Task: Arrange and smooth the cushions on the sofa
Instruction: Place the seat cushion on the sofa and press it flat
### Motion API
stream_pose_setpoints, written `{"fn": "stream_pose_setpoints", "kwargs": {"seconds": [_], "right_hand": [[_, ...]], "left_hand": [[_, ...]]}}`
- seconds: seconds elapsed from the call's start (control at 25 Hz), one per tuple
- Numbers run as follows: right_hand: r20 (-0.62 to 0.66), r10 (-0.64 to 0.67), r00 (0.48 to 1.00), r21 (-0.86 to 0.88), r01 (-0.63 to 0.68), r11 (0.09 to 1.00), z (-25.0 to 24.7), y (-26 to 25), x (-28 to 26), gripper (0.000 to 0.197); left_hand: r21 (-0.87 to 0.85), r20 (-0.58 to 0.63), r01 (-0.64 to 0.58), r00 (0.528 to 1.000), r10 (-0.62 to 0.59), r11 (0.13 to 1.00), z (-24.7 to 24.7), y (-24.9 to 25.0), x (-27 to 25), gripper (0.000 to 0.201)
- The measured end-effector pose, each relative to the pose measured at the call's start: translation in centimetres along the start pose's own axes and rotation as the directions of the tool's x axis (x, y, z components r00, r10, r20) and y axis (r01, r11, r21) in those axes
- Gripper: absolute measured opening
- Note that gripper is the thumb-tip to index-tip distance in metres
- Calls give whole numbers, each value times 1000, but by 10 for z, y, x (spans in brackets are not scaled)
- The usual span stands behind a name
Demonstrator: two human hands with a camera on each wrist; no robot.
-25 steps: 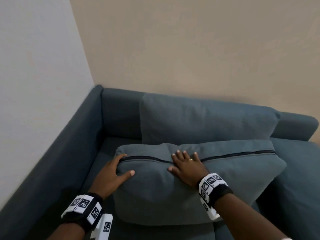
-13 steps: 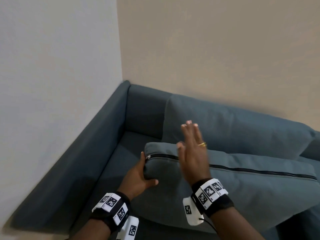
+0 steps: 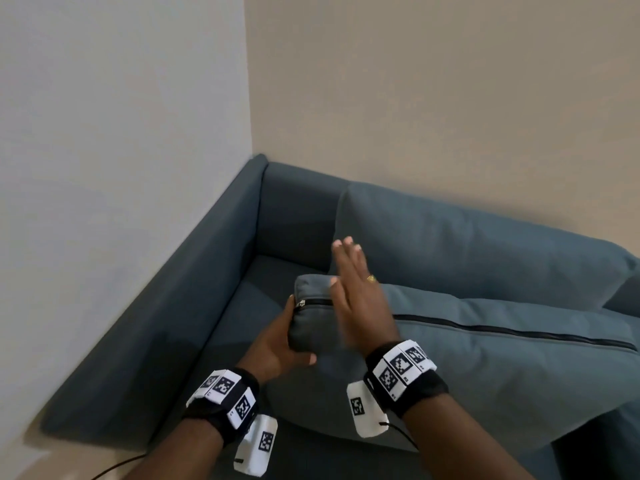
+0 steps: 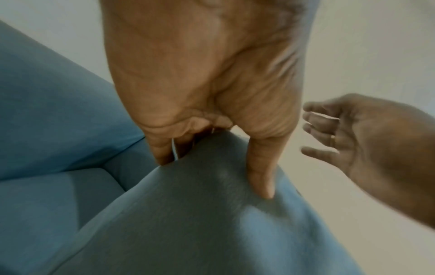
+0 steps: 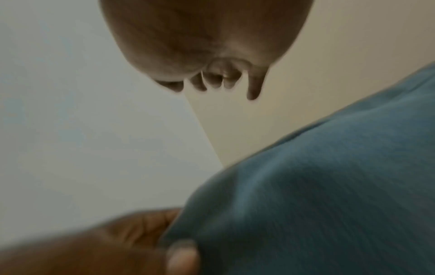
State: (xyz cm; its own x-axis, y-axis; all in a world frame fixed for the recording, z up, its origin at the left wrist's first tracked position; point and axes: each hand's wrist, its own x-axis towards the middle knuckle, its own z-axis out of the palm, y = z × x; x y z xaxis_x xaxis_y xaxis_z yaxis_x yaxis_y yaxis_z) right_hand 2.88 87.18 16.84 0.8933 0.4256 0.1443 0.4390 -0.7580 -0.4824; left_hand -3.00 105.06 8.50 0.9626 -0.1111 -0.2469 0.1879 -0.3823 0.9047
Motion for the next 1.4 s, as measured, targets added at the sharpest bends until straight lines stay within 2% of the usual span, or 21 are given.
{"fn": "stream_pose_setpoints", "kwargs": {"seconds": [0.04, 0.08, 0.12, 0.16, 0.2, 0.28, 0.36, 0.44, 0.56, 0.64, 0.76, 0.84, 0.88, 0.96, 1.0, 1.04, 1.08, 1.12, 1.16, 1.24, 1.4], "right_hand": [[-36, -3, 999, -63, 1, 998, -1, 2, -5, 64], [51, -113, 992, -210, 121, 970, 8, 7, -14, 68], [217, -186, 958, -334, 252, 908, 20, 15, -30, 73], [360, -185, 915, -396, 329, 857, 34, 26, -46, 79], [399, -151, 904, -443, 335, 832, 41, 41, -62, 81], [299, -60, 952, -462, 200, 864, 26, 79, -74, 74], [193, 87, 977, -497, 21, 868, -15, 117, -85, 69], [148, 192, 970, -499, -94, 862, -50, 168, -101, 71], [130, 347, 929, -482, -247, 840, -101, 240, -117, 69], [17, 485, 874, -360, -447, 819, -131, 285, -124, 66], [-226, 711, 666, -104, -743, 662, -171, 357, -147, 67], [-268, 810, 522, 124, -815, 566, -191, 407, -166, 70], [-236, 847, 477, 253, -811, 527, -197, 428, -175, 75], [-174, 875, 453, 525, -709, 471, -193, 461, -189, 83], [-152, 879, 452, 615, -653, 442, -187, 477, -195, 73], [-140, 878, 457, 666, -613, 425, -183, 481, -198, 50], [-162, 860, 484, 674, -582, 455, -179, 483, -200, 26], [-201, 855, 478, 661, -578, 479, -177, 478, -200, 13], [-232, 845, 483, 656, -564, 502, -175, 474, -200, 20], [-289, 848, 444, 675, -534, 509, -172, 463, -205, 29], [-360, 880, 309, 752, -463, 470, -179, 427, -225, 45]], "left_hand": [[-38, -2, 34, 999, -34, 999, -2, 0, 4, 117], [-42, -6, 54, 998, -55, 998, -4, 1, 9, 109], [-6, -17, 67, 998, -67, 998, -4, 2, 14, 101], [56, -38, 70, 997, -68, 996, -3, 2, 18, 94], [103, -67, 60, 996, -53, 993, -1, 3, 21, 87], [107, -132, 27, 991, -12, 994, 6, 6, 27, 83], [116, -210, 17, 978, 8, 993, 16, 12, 40, 76], [183, -304, 25, 952, 33, 983, 27, 15, 62, 69], [212, -399, 82, 917, 10, 974, 31, 16, 93, 66], [214, -442, 81, 897, 23, 973, 31, 11, 99, 62], [171, -511, 14, 857, 76, 985, 38, 12, 89, 53], [105, -569, 29, 821, 37, 994, 48, 15, 76, 46], [66, -585, 29, 811, 16, 997, 51, 15, 73, 44], [12, -600, -15, 800, 19, 1000, 52, 15, 66, 41], [-16, -605, -35, 796, 18, 999, 53, 13, 65, 41], [-69, -612, -48, 791, -4, 996, 56, 11, 65, 41], [-115, -617, -50, 786, -32, 992, 61, 9, 63, 40], [-140, -630, -34, 774, -62, 990, 65, 9, 59, 39], [-147, -651, -1, 753, -96, 989, 70, 12, 55, 35], [-78, -705, 50, 703, -90, 996, 78, 21, 48, 27], [-43, -762, 80, 642, -85, 996, 78, 21, 27, 28]]}}
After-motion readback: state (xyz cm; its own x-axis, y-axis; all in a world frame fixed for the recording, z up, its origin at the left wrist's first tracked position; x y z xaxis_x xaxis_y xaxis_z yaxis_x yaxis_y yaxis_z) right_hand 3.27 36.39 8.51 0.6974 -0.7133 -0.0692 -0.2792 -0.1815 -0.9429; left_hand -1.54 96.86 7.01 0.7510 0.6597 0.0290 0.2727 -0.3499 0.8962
